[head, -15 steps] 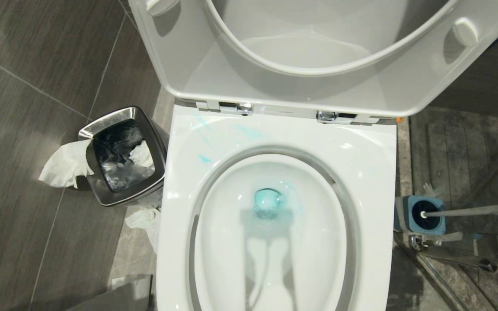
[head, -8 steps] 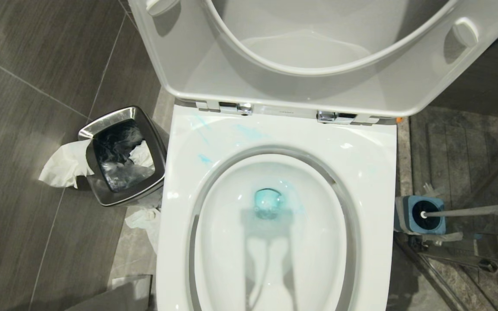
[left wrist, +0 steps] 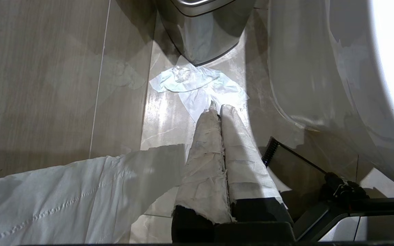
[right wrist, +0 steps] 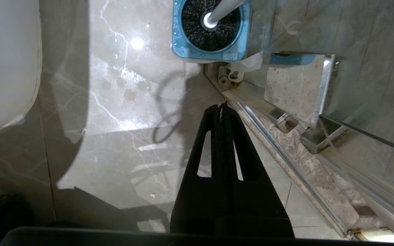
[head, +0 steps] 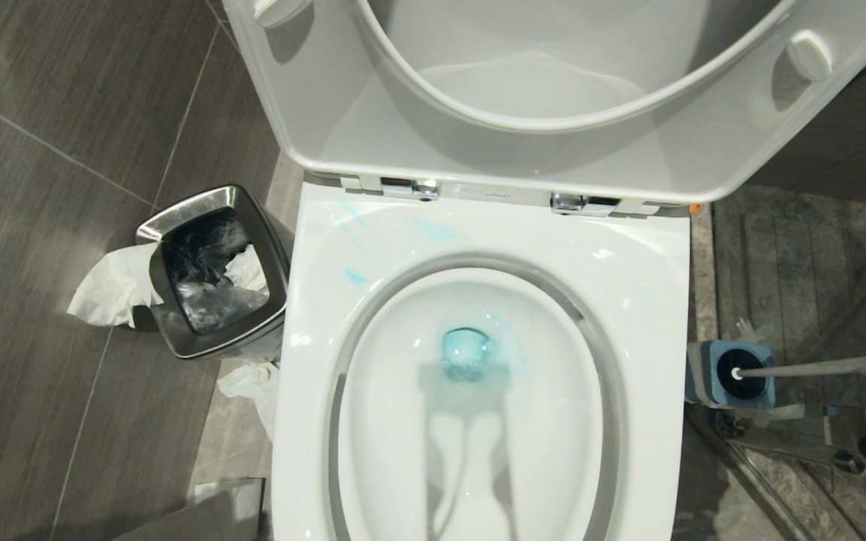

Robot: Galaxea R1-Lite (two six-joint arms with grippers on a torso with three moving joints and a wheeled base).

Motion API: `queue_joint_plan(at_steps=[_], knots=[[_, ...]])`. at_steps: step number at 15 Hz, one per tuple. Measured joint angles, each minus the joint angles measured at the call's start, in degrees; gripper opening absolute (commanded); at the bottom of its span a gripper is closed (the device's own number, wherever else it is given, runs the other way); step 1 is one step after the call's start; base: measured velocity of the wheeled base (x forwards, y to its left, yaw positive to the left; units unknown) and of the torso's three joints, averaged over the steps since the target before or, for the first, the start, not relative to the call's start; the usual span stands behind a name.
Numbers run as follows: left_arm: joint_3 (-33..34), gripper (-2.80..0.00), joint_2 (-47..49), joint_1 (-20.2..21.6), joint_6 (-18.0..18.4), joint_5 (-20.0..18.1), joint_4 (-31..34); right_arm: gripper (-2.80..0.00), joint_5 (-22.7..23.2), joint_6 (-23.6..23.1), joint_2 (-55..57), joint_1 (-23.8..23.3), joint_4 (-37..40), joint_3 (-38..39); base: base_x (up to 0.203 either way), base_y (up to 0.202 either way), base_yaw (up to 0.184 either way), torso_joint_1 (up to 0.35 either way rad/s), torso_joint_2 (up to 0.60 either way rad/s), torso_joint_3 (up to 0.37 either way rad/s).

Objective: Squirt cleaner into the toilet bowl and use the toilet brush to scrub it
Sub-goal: Scrub the toilet bowl

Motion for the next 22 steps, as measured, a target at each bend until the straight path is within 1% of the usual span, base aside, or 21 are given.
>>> queue_joint_plan(at_steps=[4,5,7,12,17,19,22], knots=[[0.00,-2.80,0.00,0.01,-0.04,0.00,0.00,-2.80,-0.26,-0.22,0.97,0.06,-0.22,0.00,0.000,0.000,0.000,0.000,0.00,0.000],[0.00,-2.80,0.00,-0.01,0.01,-0.03,0.00,0.00,-0.37,-0.33,1.12,0.09,-0.27,0.00,0.000,0.000,0.000,0.000,0.00,0.000],[0.00,-2.80,0.00,-0.01,0.00,-0.05,0.00,0.00,-0.37,-1.09,1.48,0.09,-0.50,0.00,0.000,0.000,0.000,0.000,0.00,0.000],[0.00,-2.80,0.00,-0.01,-0.01,-0.02,0.00,0.00,-0.12,-1.22,3.27,0.09,-3.63,-0.22,0.000,0.000,0.000,0.000,0.00,0.000],[0.00,-2.80,0.00,-0.01,-0.02,0.00,0.00,0.00,-0.03,-0.85,6.89,0.00,-4.30,-4.83,0.000,0.000,0.000,0.000,0.00,0.000],[0.00,-2.80,0.00,-0.01,-0.03,0.02,0.02,0.00,0.13,-0.66,8.87,0.00,-6.79,-5.54,0.000,0.000,0.000,0.000,0.00,0.000],[0.00,-2.80,0.00,-0.01,-0.01,0.00,0.01,0.00,1.94,-0.69,12.16,0.00,-10.20,-5.94,0.000,0.000,0.000,0.000,0.00,0.000]])
